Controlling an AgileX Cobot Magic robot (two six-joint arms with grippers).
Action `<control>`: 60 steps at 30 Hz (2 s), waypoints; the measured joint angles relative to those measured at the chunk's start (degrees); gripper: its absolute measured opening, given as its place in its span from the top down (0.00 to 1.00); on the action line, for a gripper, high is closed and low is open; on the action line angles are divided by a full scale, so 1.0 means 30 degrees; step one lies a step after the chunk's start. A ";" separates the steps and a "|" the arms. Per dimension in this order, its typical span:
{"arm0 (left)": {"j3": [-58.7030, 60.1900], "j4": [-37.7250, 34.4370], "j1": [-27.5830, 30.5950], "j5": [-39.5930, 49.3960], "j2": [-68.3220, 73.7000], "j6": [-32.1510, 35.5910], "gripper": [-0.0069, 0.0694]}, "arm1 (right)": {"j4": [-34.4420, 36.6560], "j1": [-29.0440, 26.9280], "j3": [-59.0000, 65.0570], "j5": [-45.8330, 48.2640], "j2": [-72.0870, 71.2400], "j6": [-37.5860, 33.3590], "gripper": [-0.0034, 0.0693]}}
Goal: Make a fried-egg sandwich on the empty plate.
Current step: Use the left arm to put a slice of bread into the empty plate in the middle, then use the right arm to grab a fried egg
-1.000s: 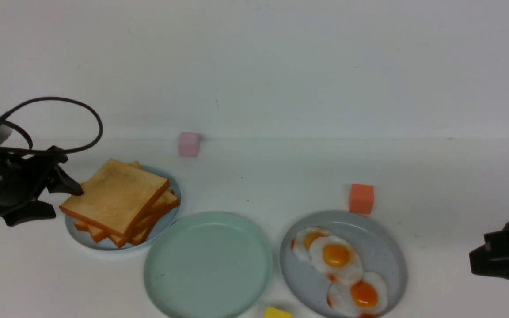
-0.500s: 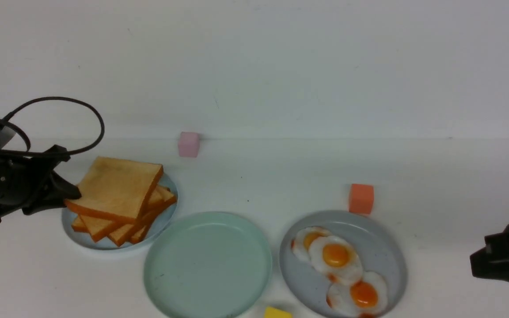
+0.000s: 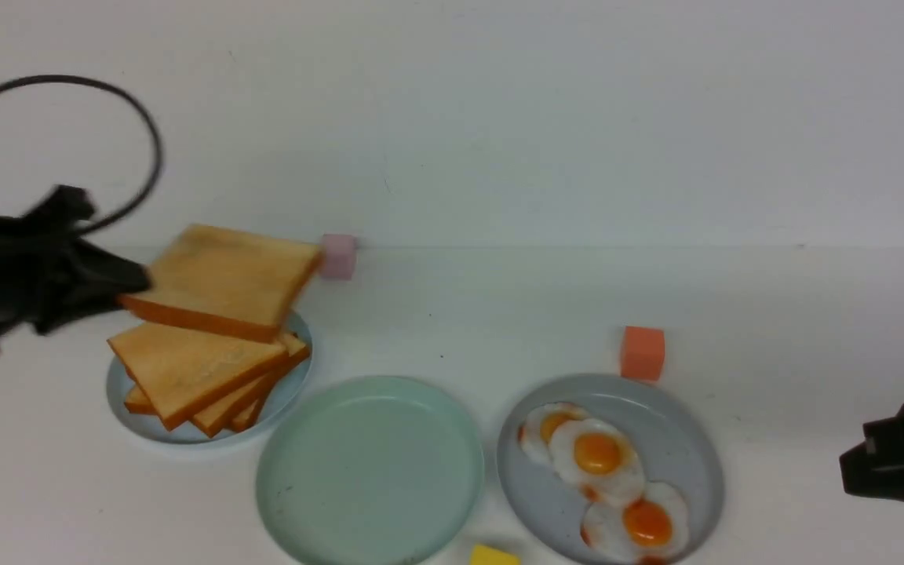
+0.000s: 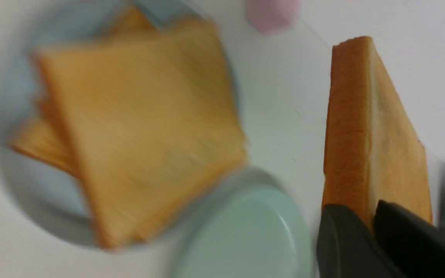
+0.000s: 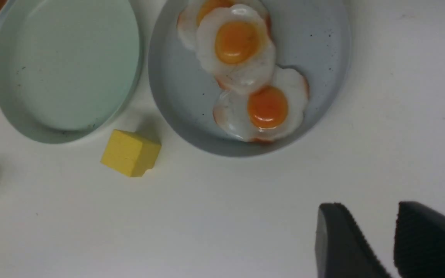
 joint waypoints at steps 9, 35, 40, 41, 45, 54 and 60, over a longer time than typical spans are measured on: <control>0.6049 -0.6015 -0.6183 -0.7682 -0.1186 0.1400 0.78 | -0.0034 0.0000 0.0000 -0.0333 0.0000 0.0000 0.62; 0.6381 -0.9201 -0.8803 -0.9768 -0.0353 0.5697 0.20 | -0.0588 0.0000 -0.0173 -0.0456 0.0000 -0.0024 0.49; 0.5551 -0.6380 -0.8803 -0.9969 -0.2609 0.5635 0.05 | -0.0398 0.0000 -0.1322 -0.0456 0.0329 -0.0827 0.40; 0.5177 -0.5479 -0.8803 -0.9825 -0.3237 0.5516 0.04 | -0.0087 0.0000 -0.1771 -0.0456 0.0618 -0.1100 0.38; 0.3462 -0.1253 -0.8803 -0.7471 -0.5085 0.4618 0.12 | 0.1458 0.0000 -0.2722 -0.0433 0.1957 -0.2500 0.36; -0.0560 1.1640 -0.8803 0.2571 -0.5624 -0.1598 0.56 | 0.4559 0.0000 -0.4074 0.0113 0.6828 -0.6532 0.36; -0.0998 1.3868 -0.9089 0.4169 -0.7553 -0.2651 0.93 | 0.5610 0.0015 -0.4381 -0.1815 1.0908 -0.9491 0.36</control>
